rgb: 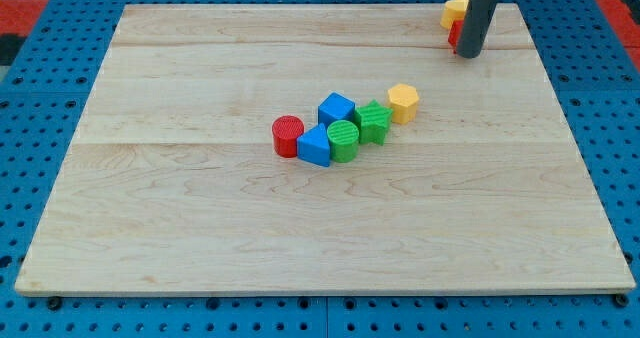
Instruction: Slide the yellow hexagon to the yellow heart
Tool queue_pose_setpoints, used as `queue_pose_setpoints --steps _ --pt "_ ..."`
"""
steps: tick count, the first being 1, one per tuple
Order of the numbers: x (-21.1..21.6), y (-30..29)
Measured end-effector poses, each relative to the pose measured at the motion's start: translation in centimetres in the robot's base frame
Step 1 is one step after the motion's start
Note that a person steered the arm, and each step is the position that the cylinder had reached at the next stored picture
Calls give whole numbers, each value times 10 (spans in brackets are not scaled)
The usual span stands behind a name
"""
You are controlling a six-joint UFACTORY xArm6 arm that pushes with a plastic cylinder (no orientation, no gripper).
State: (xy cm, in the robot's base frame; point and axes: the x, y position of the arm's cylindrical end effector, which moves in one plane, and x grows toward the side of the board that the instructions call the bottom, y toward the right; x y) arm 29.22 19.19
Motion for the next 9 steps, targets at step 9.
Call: queue_pose_setpoints --steps 9 --pt "115 -87"
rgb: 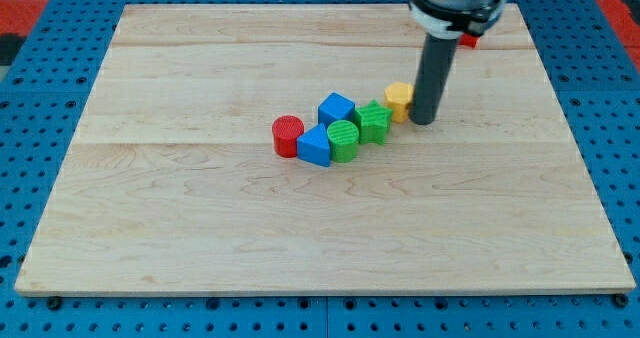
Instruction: Slide the yellow hexagon to the yellow heart
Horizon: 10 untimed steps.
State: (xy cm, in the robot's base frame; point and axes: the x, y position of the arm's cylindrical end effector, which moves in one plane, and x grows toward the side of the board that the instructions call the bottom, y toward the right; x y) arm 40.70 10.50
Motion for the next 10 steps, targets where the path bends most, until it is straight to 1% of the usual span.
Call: queue_pose_setpoints --steps 2,4,7,8,10 --pt "-18 -46" --pt "-36 -55" --pt "-129 -38" --pt "-135 -43" --pt "-135 -101"
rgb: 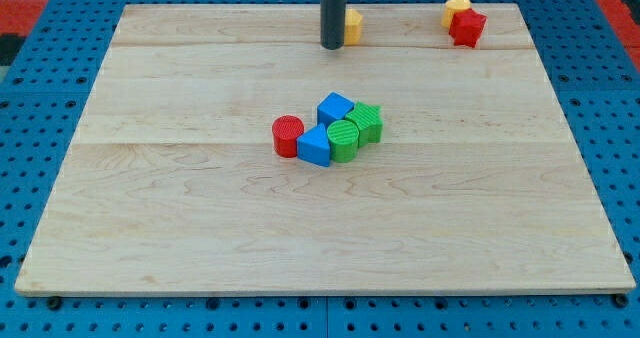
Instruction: Slide the yellow hexagon to the yellow heart
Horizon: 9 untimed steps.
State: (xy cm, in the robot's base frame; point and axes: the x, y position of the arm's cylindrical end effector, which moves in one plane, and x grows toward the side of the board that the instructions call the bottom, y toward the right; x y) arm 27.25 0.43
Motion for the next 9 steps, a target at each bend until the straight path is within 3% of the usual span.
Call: queue_pose_setpoints --steps 2,9 --pt "-35 22" --pt "-62 59"
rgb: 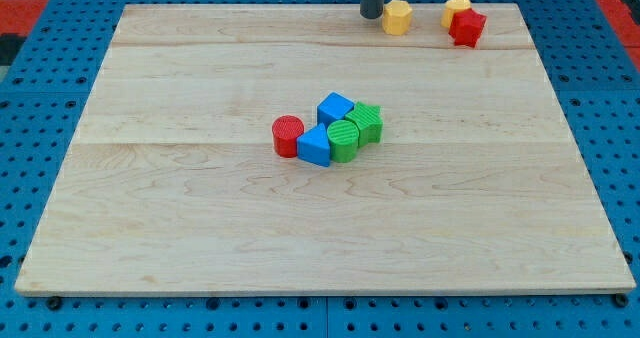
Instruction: Slide the yellow hexagon to the yellow heart
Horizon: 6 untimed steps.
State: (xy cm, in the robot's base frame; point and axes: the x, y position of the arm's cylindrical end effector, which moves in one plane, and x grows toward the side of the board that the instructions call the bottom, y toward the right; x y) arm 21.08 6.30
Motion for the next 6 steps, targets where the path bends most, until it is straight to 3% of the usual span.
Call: queue_pose_setpoints --steps 6 --pt "26 62"
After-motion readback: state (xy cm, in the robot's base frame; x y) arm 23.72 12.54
